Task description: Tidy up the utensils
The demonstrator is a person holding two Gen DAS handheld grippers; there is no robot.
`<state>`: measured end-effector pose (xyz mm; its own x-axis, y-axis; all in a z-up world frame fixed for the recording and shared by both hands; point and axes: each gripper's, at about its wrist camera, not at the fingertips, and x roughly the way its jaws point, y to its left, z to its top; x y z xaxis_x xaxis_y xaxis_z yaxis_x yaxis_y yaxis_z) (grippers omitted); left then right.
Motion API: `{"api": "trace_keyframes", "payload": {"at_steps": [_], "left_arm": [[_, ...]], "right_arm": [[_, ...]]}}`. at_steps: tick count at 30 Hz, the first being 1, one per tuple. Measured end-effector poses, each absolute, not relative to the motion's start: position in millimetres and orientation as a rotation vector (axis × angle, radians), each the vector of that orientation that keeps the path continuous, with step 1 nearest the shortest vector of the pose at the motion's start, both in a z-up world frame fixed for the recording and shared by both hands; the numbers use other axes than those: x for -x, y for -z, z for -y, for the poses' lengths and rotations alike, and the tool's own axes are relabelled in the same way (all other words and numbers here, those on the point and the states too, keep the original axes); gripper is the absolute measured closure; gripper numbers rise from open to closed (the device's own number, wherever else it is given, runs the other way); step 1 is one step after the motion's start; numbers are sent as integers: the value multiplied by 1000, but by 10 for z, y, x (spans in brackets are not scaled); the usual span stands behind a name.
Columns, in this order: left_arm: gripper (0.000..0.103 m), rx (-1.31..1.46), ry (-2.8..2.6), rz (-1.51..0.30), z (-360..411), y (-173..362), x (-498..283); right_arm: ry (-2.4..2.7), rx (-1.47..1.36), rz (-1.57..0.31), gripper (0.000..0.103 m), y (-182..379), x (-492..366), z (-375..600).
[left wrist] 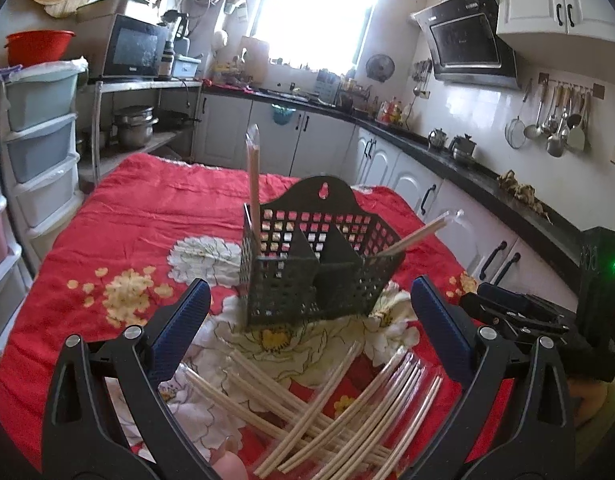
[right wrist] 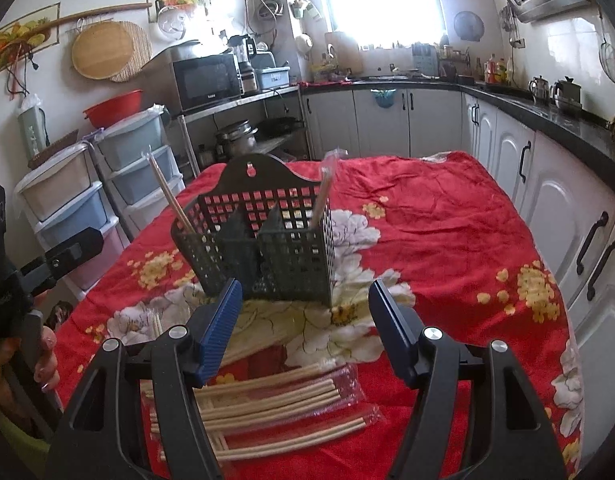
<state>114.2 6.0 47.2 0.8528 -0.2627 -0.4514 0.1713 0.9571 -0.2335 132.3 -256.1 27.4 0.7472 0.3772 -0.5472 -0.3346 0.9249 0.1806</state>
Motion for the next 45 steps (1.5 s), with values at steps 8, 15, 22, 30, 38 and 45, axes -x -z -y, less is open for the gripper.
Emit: {"api": "trace_keyframes", "payload": {"at_steps": [8,15,22,30,38,45], "left_arm": [[11,150,253,-558,88,-286,-1209],[11,116,281,-613,253,-106,-1314],[11,69,325,-688,445,72,-1467],[24,103,393,-805,574,299,-1684],[42,80,424,-899,683,449,-1875],[53,63,427,-960,780,589,-2051]], "right_arm": [[-378,-54,-655,39,-107,-1296,2589],[-373,-48,-709,39,70,-1304,2622],[-373,-39,-764,40,255,-1320,2647],[-377,-47,-839,53,446,-1383,2673],[-379,-64,-893,62,616,-1499,2708],[-401,-117,-961,75,787,-1592,2756]]}}
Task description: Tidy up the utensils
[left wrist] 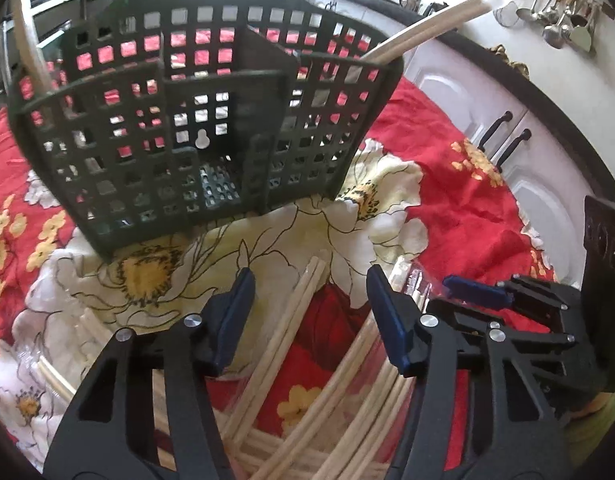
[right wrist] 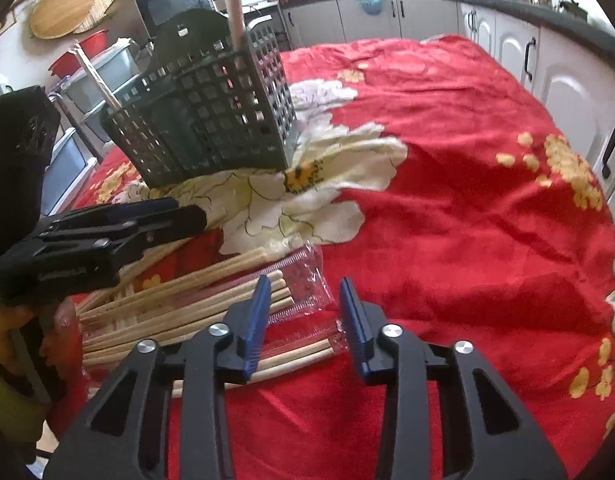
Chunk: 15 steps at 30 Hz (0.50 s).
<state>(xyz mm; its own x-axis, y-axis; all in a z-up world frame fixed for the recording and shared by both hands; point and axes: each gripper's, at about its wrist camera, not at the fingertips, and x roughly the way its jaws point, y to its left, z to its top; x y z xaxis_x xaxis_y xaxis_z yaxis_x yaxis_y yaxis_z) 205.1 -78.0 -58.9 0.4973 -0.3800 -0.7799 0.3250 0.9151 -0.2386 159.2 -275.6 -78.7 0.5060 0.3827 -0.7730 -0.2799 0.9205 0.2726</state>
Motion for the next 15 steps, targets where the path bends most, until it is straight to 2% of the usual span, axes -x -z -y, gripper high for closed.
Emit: {"api": "trace_keyframes", "payload": {"at_steps": [2,6,8,11,15], "left_arm": [[55,54,427,-970,814,621,-2090],[61,24,431,-988,897,660,-2139],[63,9,433,-992,941,680,-2156],[66,-27,430,-993,999,711,-2180],[81,-60,411,-987,1037,743,-2227]], "right_arm": [[-399,-133,-961,79,805,-1603,2775],[-395,-132,-965,96,823,-1603,2784],[-393,-123,-960,100,828,-1600,2781],[-394,-131,-954,101,816,-1601,2795],[-390,-138,-934,102,764,-1596,2827]]}}
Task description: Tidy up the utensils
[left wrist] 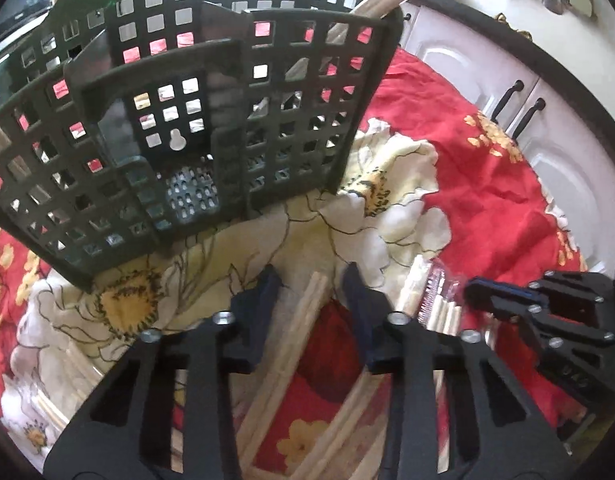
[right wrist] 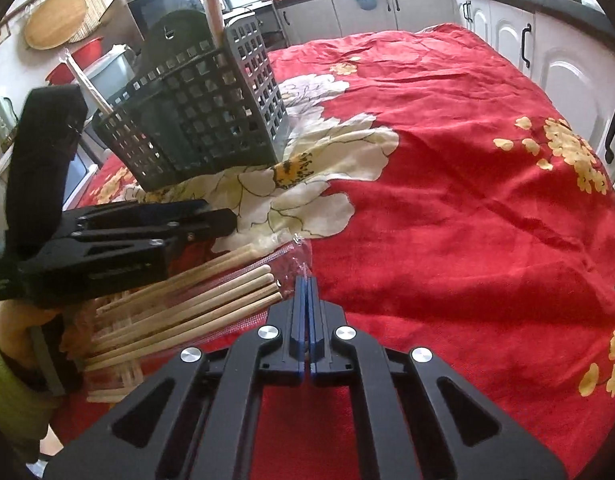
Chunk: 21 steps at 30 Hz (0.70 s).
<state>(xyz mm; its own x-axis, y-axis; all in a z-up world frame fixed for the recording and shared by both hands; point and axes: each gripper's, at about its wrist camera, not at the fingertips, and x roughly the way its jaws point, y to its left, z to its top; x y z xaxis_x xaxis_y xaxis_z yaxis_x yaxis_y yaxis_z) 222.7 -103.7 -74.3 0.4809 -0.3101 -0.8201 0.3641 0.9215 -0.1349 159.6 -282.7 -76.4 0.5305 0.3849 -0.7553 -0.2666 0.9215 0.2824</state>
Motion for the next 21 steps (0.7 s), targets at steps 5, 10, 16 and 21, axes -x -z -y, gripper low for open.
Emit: {"api": "trace_keyframes", "payload": {"at_steps": [5,10,16,21], "left_arm": [[91,-45,409,-989,999,755,-2272],[94,-3,429,-988,879,714,-2246],[95,53,452,-924,696,441,-2105],[96,75,452,-840,519,99,-1965]], "right_arm": [[-393,-141,-889,102,620,-1557,2852],[-406,-132,-830,102,421,-1501,2835],[-435,-111,-729,102,102,-1413,2778],[-482,-66,-652,102,-192,-1332,2628]]}}
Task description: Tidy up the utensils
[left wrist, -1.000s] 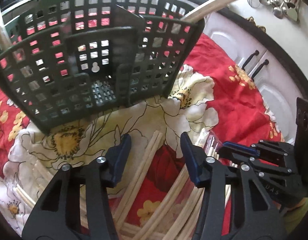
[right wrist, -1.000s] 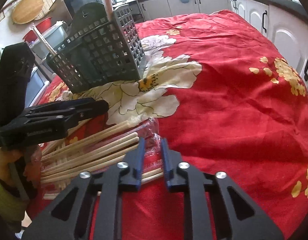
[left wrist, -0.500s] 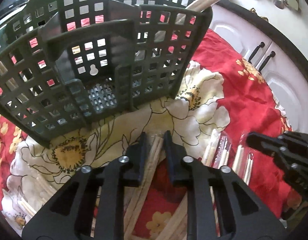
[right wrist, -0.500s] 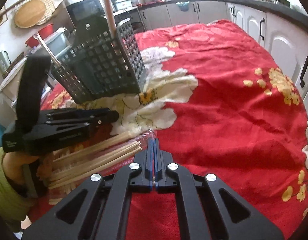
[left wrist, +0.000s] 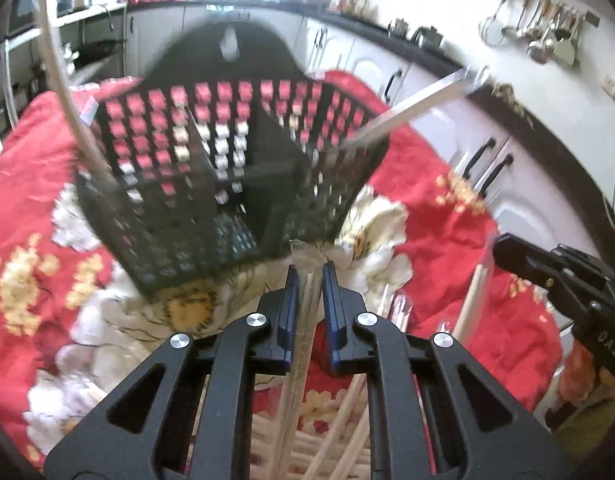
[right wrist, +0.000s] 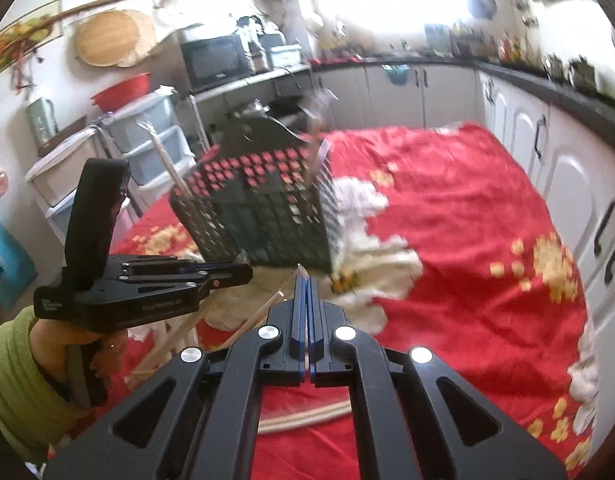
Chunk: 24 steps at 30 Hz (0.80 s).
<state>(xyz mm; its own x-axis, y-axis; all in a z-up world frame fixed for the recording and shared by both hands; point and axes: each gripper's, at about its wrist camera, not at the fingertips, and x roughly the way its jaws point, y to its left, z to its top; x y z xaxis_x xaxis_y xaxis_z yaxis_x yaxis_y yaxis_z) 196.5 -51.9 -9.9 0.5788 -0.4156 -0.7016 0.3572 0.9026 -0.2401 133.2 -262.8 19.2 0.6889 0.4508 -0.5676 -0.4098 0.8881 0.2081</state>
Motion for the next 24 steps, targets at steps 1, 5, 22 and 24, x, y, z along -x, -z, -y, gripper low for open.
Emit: {"api": "trace_keyframes", "payload": {"at_steps": [1,5,22,24], "left_arm": [[97,80,449,-823,482,31,-1946],[100,100,433,-761,301,-233,-1860],[101,154,409,-561,31,-936,-1583],[101,155,411,-543,22,-1005,-1564]], "right_arm": [[-492,-58,-640,102,-245,-1319,2596],[-528,-28,-593,102,-424,-1251,2461],[-618,49,-473,102,-923,-1137,2111],[-620,51,-459,102,-983,-1129,2094]]}}
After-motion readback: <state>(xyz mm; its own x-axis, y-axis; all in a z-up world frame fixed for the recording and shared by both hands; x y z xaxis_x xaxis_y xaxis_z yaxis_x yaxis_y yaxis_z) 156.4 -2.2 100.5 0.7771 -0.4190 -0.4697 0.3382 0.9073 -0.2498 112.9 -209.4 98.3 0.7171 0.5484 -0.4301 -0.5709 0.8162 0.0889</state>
